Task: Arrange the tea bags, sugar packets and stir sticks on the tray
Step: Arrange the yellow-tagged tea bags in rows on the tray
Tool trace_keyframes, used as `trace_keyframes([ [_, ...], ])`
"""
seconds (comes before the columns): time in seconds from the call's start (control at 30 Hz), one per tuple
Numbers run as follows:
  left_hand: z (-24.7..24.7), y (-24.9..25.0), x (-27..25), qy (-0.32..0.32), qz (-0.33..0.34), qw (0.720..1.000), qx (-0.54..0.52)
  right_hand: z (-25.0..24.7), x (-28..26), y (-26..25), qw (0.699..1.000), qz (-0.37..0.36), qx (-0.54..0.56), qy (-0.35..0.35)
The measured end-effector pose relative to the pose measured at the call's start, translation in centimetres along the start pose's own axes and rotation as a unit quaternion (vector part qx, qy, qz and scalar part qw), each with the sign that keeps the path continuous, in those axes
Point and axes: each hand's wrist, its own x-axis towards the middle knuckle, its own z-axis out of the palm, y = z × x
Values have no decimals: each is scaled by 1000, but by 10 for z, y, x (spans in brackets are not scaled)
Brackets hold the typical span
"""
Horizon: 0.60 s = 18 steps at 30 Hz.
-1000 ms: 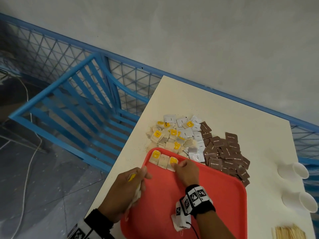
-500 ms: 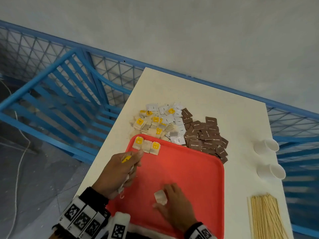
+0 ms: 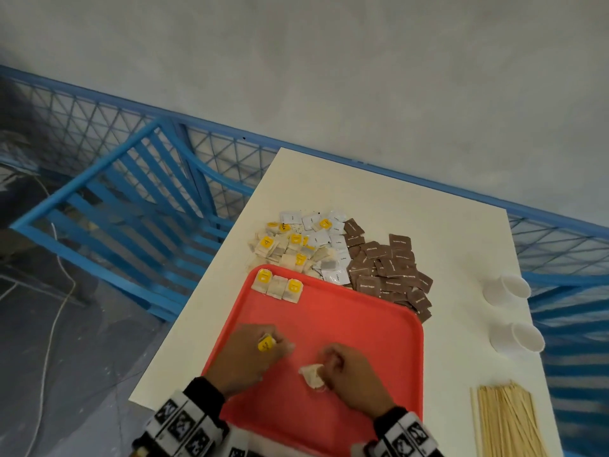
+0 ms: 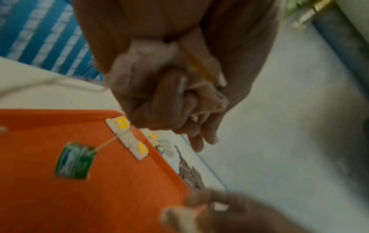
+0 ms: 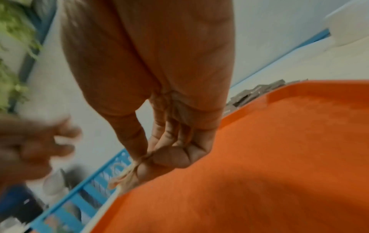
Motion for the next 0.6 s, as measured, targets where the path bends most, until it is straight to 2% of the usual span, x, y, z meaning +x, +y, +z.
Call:
trace_keyframes([
  [0.07, 10, -4, 3, -10, 21, 998, 55, -21, -6, -16, 998, 8, 57, -33],
  [0.13, 16, 2, 2, -27, 52, 997, 53, -38, -13, -32, 990, 24, 133, -51],
  [0.27, 25, 12, 1, -46, 199, 973, 106, -56, -21, -55, 966, 64, 249, -25],
  [0.37, 29, 20, 4, -8, 243, 964, 111, -62, -25, -66, 952, 92, 292, -23],
  [0.47, 27, 36, 4, 56, 227, 970, 63, -68, -32, -76, 948, 68, 309, -18],
  [0.53, 20, 51, 4, 68, 175, 982, 18, -74, -38, -82, 954, -1, 297, 28],
  [0.6, 13, 67, 3, 59, 133, 986, -75, -79, -41, -89, 968, -99, 213, 83],
])
